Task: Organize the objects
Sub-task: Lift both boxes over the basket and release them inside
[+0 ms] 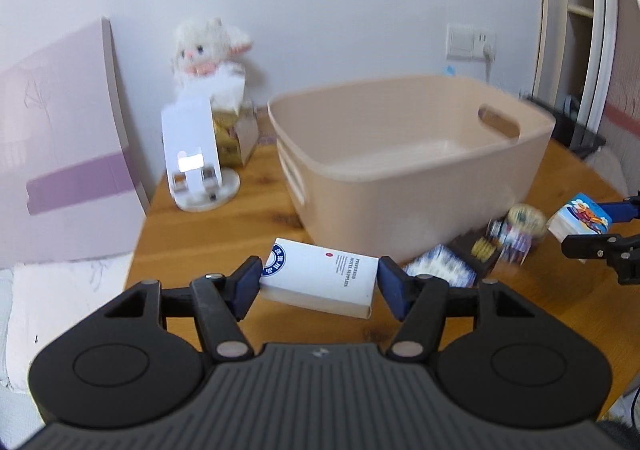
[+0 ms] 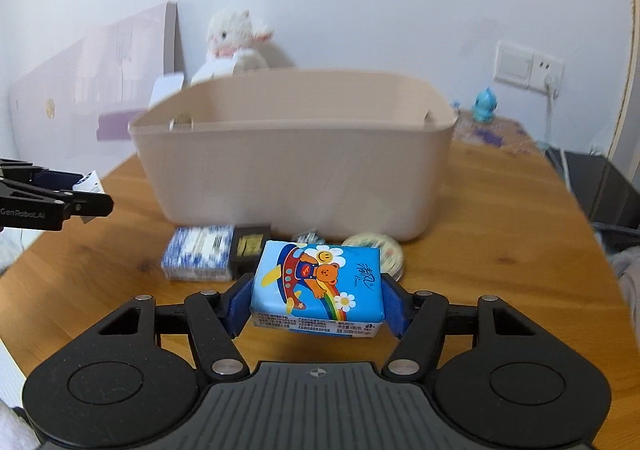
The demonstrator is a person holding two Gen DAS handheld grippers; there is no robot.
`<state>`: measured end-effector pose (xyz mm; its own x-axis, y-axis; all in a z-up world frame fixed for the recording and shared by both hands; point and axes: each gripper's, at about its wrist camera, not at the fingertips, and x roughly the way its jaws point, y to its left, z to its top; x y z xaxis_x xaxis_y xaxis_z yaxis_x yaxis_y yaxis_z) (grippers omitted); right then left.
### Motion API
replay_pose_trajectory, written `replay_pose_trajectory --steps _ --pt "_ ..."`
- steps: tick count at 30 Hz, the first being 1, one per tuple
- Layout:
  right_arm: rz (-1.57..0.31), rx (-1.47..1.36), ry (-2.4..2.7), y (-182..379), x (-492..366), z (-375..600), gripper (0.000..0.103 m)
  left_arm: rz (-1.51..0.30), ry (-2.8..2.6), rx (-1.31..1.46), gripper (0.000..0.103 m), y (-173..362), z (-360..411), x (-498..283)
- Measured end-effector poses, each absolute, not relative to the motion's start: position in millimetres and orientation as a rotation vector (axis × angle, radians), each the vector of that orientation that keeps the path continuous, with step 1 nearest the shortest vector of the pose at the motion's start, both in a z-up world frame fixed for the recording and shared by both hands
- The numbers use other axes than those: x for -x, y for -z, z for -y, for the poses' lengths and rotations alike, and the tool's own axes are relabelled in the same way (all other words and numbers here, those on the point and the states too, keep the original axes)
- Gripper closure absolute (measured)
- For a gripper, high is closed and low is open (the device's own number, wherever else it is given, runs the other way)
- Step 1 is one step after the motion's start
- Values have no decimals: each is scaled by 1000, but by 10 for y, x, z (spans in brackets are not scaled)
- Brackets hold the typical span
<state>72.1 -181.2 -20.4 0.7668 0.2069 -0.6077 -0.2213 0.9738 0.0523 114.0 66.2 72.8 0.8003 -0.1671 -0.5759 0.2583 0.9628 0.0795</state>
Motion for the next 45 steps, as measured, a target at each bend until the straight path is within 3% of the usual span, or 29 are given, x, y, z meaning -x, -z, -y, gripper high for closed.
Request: replay_pose_trajectory --steps 12,22,30,43,45 --pt "-479 24 -192 -579 -710 2169 41 -464 222 -167 38 -1415 -382 -1118" --pt "-374 112 -160 -951 -1172 2142 41 -453 176 -171 38 -1562 122 -1650" --pt "-419 184 -144 -762 -1737 2052 41 -564 129 -211 38 -1254 361 -2225" --pt "-643 289 -194 -157 -2312 1835 40 -774 99 -316 38 -674 461 -2677" --pt "-666 297 -198 -92 -2338 1814 33 -785 109 -332 37 -643 478 -2656"
